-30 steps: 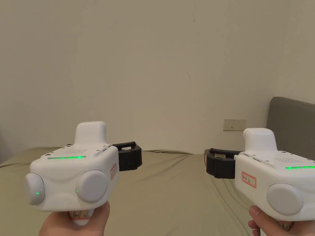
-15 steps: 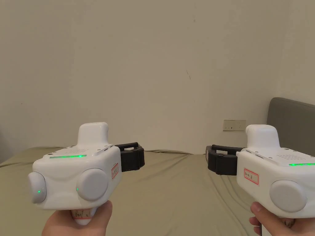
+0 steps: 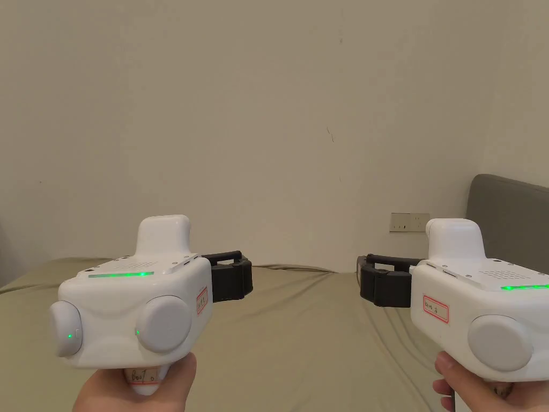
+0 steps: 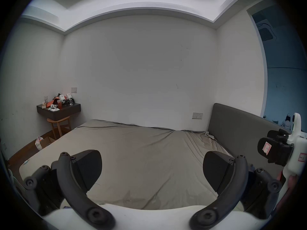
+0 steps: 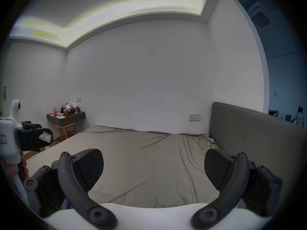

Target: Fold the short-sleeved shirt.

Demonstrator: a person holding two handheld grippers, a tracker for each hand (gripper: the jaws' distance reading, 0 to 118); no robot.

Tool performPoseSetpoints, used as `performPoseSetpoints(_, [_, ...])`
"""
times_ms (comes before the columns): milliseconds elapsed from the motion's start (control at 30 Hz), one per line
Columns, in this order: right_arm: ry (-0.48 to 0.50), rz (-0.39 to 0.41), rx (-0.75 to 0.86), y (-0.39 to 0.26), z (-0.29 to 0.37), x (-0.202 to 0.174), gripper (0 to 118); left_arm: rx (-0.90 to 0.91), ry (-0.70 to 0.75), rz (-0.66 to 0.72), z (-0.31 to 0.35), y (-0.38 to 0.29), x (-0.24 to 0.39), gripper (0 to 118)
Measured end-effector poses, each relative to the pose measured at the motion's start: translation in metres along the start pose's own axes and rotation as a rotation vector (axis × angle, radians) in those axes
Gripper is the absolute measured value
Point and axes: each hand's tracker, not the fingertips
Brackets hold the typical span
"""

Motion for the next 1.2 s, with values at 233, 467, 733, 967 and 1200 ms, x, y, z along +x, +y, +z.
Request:
performPoseSetpoints(233, [0.010, 0.001, 0.003, 0.002, -0.001, 0.000, 118, 0.006, 0.009, 0.007, 0.003, 0.004, -0.003, 118])
performPoseSetpoints(467, [0.019, -0.010, -0.002, 0.001, -0.003, 0.000, 118, 0.003, 0.018, 0.008, 0.001, 0.002, -0.006, 118])
performPoseSetpoints(733, [0.018, 0.001, -0.008, 0.002, -0.001, -0.003, 118, 0.002, 0.014, -0.005, 0.000, 0.004, -0.004, 118])
performPoseSetpoints(967, [-0.005, -0.019, -0.044, 0.001, -0.015, 0.003, 118, -0.002, 0.011, -0.014, -0.001, 0.005, -0.002, 118])
performPoseSetpoints(1200, [-0.028, -0.042, -0.087, -0.001, -0.022, 0.000, 118, -0.006, 0.009, -0.009, -0.001, 0.006, -0.001, 118])
